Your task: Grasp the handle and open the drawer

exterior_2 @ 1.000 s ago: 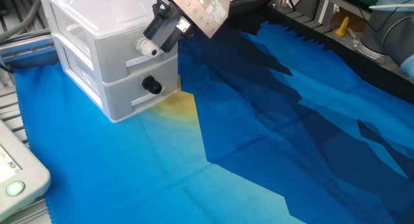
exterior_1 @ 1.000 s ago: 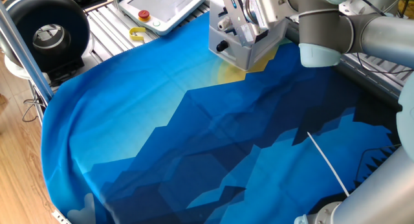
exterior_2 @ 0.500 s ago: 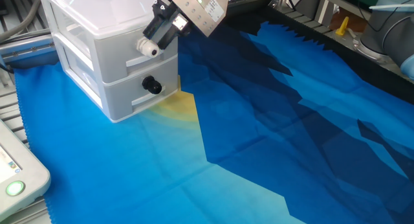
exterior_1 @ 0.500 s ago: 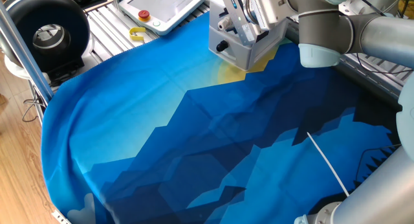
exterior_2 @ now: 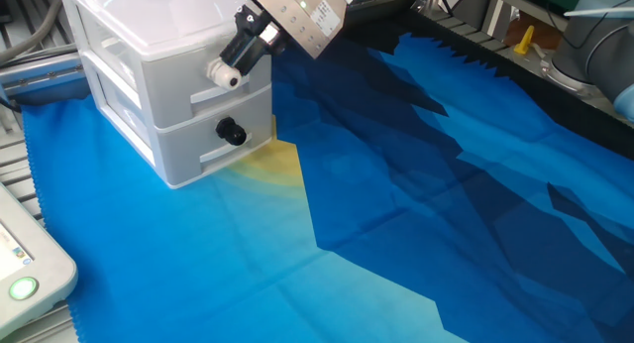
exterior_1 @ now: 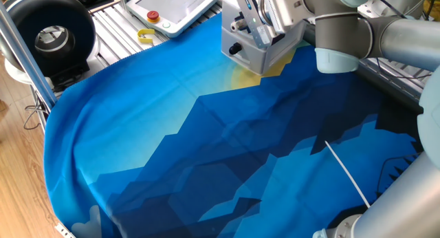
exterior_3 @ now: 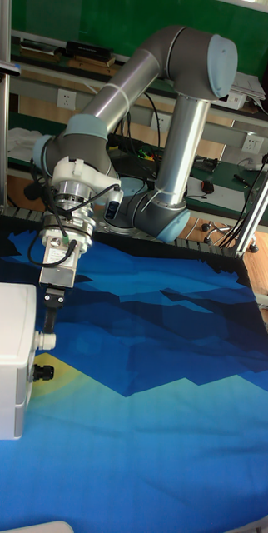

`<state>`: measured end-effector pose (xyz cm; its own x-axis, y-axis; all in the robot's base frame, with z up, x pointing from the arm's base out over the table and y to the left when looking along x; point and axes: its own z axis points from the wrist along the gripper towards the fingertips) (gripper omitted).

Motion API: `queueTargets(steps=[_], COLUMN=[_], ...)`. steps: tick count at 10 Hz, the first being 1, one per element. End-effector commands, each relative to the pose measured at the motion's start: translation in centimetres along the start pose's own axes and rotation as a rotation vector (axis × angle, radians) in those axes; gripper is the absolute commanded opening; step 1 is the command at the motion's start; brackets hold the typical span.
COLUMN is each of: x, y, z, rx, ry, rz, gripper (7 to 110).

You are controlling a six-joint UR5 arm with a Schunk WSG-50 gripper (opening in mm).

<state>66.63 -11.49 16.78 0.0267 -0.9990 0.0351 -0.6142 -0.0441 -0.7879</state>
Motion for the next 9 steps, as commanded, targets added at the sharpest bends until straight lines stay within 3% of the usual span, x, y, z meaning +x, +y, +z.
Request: queueTargets(steps=[1, 9], x=[-0.1, -0.2], y=[-0.4, -0.9], z=[0.3, 1.8], rx=[-0.008, -0.027], ry=[-0.015, -0.053], rz=[0.006, 0.004], gripper=[44, 44])
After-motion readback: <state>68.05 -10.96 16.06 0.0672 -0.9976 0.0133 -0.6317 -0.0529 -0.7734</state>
